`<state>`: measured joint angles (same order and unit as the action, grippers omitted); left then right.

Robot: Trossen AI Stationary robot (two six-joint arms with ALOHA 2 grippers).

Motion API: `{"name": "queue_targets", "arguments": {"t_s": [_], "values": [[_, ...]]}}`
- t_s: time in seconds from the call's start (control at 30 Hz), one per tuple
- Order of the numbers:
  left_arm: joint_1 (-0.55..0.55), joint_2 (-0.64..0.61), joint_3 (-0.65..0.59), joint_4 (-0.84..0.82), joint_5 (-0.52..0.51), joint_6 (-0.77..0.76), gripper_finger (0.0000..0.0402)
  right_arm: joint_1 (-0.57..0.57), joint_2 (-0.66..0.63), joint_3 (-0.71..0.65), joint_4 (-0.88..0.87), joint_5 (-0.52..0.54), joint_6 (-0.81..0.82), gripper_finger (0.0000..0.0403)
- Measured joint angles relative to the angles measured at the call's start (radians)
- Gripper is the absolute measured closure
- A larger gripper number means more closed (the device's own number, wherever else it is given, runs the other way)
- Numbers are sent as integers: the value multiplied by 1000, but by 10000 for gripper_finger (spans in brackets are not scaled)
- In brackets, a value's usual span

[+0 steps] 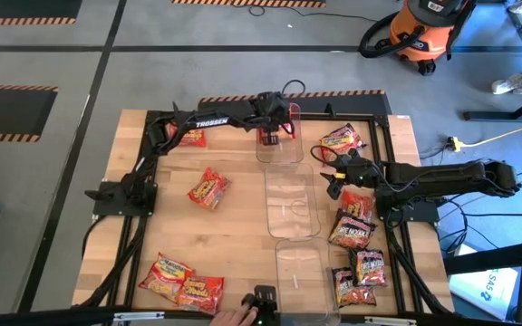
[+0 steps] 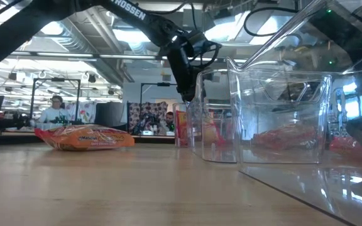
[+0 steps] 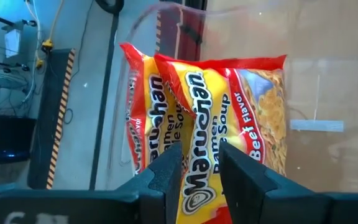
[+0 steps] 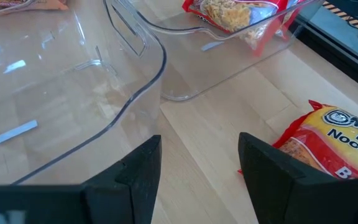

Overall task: Sort Maruchan noodles
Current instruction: Put the red noodle pack into the top transparent bin

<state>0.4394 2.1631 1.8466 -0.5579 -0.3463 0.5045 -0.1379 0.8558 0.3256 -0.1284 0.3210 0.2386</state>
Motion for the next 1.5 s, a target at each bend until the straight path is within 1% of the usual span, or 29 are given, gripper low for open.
{"name": "queue_targets", "arguments": {"t_s": [0.13, 0.2, 0.23, 0.3, 0.4, 0.47, 0.57, 0.63, 0.77, 0.93, 1.07, 1.17, 1.3, 1.43, 1.5], "values": [[-28, -34, 10, -42, -39, -2, 303, 0, 0, 0, 0, 0, -7, 210], [-43, -66, 14, -47, -40, -26, 303, 0, 0, 0, 1, 0, -9, 210], [-48, -91, 14, -79, -32, -50, 303, 0, 0, 0, 4, 0, -10, 210], [-62, -144, 14, -116, 17, -106, 303, 0, -2, 0, 9, 0, -10, 210], [-68, -224, 15, -196, 138, -208, 303, 0, -17, 2, 23, 1, -13, 210], [-70, -269, 15, -259, 196, -281, 303, 0, -34, 2, 19, 1, -29, 210], [-82, -332, -8, -356, 208, -377, 303, 0, -58, 2, 22, 1, -34, 210], [-99, -387, -67, -381, 198, -416, 303, 0, -75, 2, 28, 2, -34, 210], [-152, -521, -242, -344, 184, -490, 303, 0, -87, 2, 27, 1, -34, 210], [-228, -706, -489, -236, 168, -598, 303, 0, -87, 2, 24, 1, -34, 210], [-300, -821, -640, -180, 182, -712, 303, 0, -87, 2, 33, 1, -34, 210], [-351, -873, -711, -179, 181, -785, 303, 0, -86, 1, 54, 0, -34, 210], [-412, -883, -757, -181, 181, -865, 303, 0, -86, 1, 82, -11, -34, 210], [-461, -870, -772, -179, 185, -912, 303, 0, -86, 1, 83, -84, -28, 210], [-484, -870, -779, -182, 208, -922, 303, 0, -86, 1, 82, -127, -6, 210]]}}
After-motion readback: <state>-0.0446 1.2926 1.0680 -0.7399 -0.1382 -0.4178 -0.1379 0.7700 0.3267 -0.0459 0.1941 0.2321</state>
